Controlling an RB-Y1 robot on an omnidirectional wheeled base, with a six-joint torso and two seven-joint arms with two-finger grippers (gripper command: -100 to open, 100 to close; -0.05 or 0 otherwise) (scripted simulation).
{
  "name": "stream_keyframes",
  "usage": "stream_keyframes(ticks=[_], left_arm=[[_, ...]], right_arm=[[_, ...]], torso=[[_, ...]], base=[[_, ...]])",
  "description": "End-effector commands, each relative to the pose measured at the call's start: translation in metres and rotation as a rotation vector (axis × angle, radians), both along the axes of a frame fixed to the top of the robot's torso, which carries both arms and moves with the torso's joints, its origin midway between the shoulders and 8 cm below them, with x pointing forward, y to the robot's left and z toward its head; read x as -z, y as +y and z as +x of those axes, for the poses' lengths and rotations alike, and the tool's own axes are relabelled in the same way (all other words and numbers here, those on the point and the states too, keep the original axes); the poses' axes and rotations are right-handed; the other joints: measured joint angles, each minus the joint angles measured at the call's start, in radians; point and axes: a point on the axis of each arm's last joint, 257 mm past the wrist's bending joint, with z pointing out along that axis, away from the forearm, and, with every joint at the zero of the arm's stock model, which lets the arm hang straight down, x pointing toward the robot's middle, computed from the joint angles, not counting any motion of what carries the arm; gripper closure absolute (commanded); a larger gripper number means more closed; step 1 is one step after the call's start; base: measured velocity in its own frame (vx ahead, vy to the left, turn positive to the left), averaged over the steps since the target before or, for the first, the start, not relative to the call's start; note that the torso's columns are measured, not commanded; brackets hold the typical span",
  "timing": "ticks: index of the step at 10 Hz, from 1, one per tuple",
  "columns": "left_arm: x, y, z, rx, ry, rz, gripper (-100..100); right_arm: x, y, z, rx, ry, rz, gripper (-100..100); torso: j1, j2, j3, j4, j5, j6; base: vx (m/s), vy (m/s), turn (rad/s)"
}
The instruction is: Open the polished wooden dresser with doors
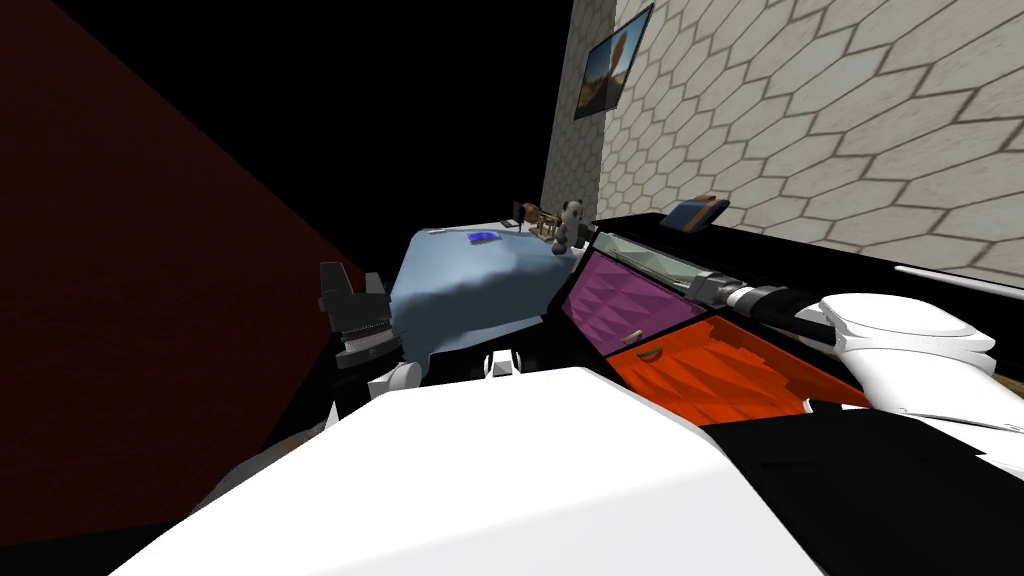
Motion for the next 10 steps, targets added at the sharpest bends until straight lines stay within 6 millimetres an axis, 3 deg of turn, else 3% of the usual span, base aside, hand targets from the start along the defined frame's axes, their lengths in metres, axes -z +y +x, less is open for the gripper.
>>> stream_keyframes(ticks=[1, 3, 4, 5, 7, 8, 10], left_arm=[[0.000, 0.000, 0.000, 0.000, 0.000, 0.000, 0], [0.000, 0.000, 0.000, 0.000, 0.000, 0.000, 0], [0.000, 0.000, 0.000, 0.000, 0.000, 0.000, 0], [0.000, 0.000, 0.000, 0.000, 0.000, 0.000, 0], [0.000, 0.000, 0.000, 0.000, 0.000, 0.000, 0], [0.000, 0.000, 0.000, 0.000, 0.000, 0.000, 0], [0.000, 0.000, 0.000, 0.000, 0.000, 0.000, 0]], right_arm=[[-0.002, -0.004, 0.000, -0.004, -0.012, 0.024, 100], [0.007, -0.018, -0.014, 0.043, -0.001, 0.043, 100], [-0.002, -0.009, -0.003, -0.011, -0.014, 0.033, 100], [-0.004, -0.013, -0.003, 0.004, -0.032, 0.055, 100], [0.006, -0.025, -0.016, 0.047, -0.022, 0.075, 100], [-0.014, -0.023, -0.014, 0.033, -0.023, 0.070, -100], [-0.031, -0.025, -0.014, 0.031, -0.023, 0.069, -100]], torso=[[0.003, -0.002, -0.001, 0.000, 0.002, 0.000], [-0.004, -0.004, -0.003, 0.000, 0.003, 0.009], [-0.006, -0.002, -0.002, 0.000, 0.001, 0.009], [0.000, 0.000, 0.000, 0.000, 0.000, 0.000], [0.000, -0.005, -0.003, 0.000, 0.003, 0.004], [-0.004, -0.004, -0.003, 0.000, 0.002, 0.008], [-0.003, -0.001, -0.001, 0.001, 0.002, 0.006]], base=[[-0.052, 0.080, 0.037], [0.015, 0.016, 0.014], [-0.057, 0.071, 0.103], [-0.092, 0.118, 0.084], [-0.021, 0.056, 0.031], [0.011, 0.020, -0.007], [0.011, 0.015, -0.011]])
